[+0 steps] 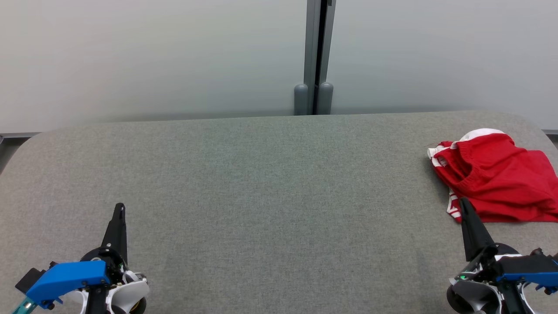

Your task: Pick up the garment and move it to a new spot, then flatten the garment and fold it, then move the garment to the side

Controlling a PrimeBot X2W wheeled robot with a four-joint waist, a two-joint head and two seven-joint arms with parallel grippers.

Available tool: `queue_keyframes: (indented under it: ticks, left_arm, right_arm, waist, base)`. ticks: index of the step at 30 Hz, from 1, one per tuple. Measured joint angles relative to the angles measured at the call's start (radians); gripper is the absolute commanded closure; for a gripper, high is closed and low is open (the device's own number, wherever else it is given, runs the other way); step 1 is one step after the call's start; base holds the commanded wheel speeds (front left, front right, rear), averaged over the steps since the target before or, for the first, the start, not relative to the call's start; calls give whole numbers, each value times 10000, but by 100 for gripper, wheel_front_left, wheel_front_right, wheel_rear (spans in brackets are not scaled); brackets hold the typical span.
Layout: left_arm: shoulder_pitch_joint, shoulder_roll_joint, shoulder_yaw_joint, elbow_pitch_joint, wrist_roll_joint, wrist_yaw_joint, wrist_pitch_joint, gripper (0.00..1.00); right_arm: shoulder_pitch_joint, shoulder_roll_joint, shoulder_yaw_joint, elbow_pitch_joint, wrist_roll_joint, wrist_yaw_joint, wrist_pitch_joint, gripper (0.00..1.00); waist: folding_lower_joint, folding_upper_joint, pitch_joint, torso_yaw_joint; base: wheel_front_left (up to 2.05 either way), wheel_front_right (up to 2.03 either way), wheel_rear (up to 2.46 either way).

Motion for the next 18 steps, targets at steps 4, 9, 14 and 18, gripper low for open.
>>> queue_keyframes:
  ticks: [4, 9, 14, 18]
  left_arm:
    - [0, 0, 2, 0, 0, 0, 0, 100]
    - [0, 0, 2, 0, 0, 0, 0, 100]
    - [0, -2, 2, 0, 0, 0, 0, 100]
    - [0, -2, 2, 0, 0, 0, 0, 100]
  right_arm:
    - [0, 0, 0, 0, 0, 0, 0, 100]
    - [0, 0, 0, 0, 0, 0, 0, 100]
    - [0, 0, 0, 0, 0, 0, 0, 100]
    - [0, 0, 0, 0, 0, 0, 0, 100]
  waist:
    - [0, 1, 0, 0]
    - [0, 0, 0, 0]
    - [0, 0, 0, 0]
    - [0, 0, 0, 0]
  base:
    - [0, 0, 0]
    - [0, 0, 0]
    - [0, 0, 0]
    - [0, 0, 0]
